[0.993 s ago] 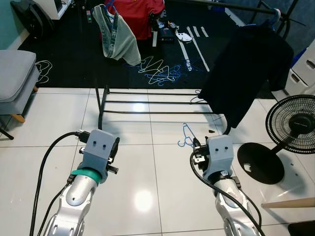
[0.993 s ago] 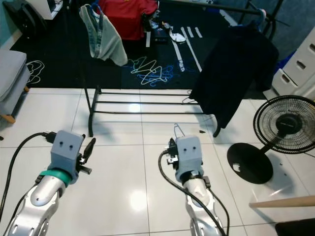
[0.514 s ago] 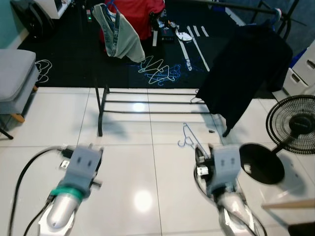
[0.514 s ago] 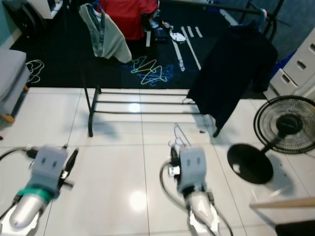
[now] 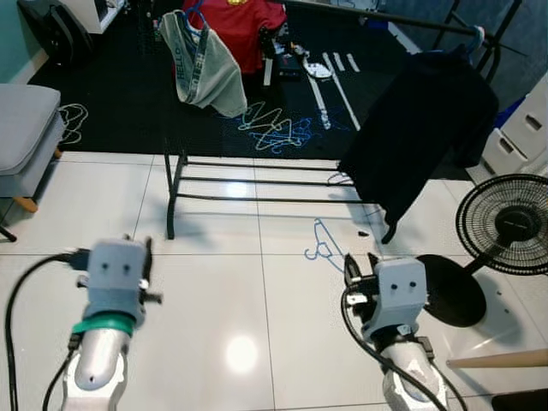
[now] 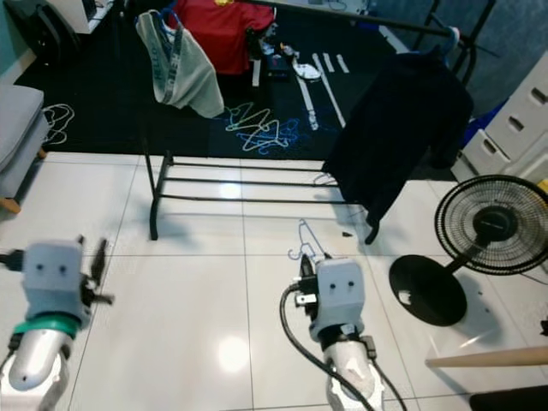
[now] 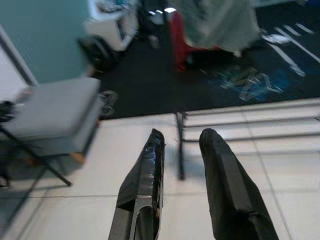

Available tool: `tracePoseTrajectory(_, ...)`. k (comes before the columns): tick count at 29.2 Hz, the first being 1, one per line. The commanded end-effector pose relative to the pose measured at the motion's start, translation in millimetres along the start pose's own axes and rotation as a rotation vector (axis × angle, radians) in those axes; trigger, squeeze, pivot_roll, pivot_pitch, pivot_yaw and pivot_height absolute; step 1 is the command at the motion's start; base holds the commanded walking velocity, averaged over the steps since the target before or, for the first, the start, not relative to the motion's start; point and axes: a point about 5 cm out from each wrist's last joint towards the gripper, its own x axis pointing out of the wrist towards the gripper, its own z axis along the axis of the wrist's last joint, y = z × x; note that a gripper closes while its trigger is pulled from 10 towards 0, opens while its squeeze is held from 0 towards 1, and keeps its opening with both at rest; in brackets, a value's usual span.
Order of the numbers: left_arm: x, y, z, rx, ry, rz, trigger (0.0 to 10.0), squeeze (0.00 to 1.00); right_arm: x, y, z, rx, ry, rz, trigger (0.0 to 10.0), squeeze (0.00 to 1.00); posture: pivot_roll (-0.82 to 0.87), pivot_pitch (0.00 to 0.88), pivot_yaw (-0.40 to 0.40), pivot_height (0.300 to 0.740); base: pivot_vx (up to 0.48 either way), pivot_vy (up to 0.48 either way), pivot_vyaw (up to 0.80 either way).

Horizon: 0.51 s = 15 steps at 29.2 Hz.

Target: Hang hanger

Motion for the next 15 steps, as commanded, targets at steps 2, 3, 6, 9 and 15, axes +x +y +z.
tracePoseTrajectory(2, -4.6, -2.8, 1.8, 0.053, -0.029, -0.022, 10.0, 0.00, 0.3, -6.8, -0.6, -0.022, 0.006, -0.014, 10.0, 0.00, 0.00, 0.058, -0.029, 0.740, 0.000, 0.000, 0.00)
tracePoseTrajectory(3, -6.3, -5.2, 2.7, 0.063, -0.036, -0.052, 10.0, 0.00, 1.0, -7.0, -0.5, -0.020, 0.006, -0.004, 10.0, 0.00, 0.00, 0.060, -0.028, 0.740, 0.000, 0.000, 0.00)
tracePoseTrajectory(6, -10.0, -12.6, -1.5, 0.058, -0.017, -0.128, 10.0, 0.00, -0.4, -4.8, -3.4, -0.022, 0.013, 0.025, 10.0, 0.00, 0.01, 0.055, -0.027, 0.740, 0.000, 0.000, 0.00)
tracePoseTrajectory(9, -9.3, -15.8, -3.8, 0.055, -0.002, -0.152, 10.0, 0.00, -1.4, -1.8, -5.7, -0.015, 0.020, 0.038, 10.0, 0.00, 0.00, 0.057, -0.025, 0.740, 0.000, 0.000, 0.00)
tracePoseTrajectory(15, -4.8, -25.9, -7.9, 0.011, 0.046, -0.198, 10.0, 0.00, 1.8, -0.3, -6.0, -0.017, 0.016, 0.041, 10.0, 0.00, 0.00, 0.050, -0.013, 0.740, 0.000, 0.000, 0.00)
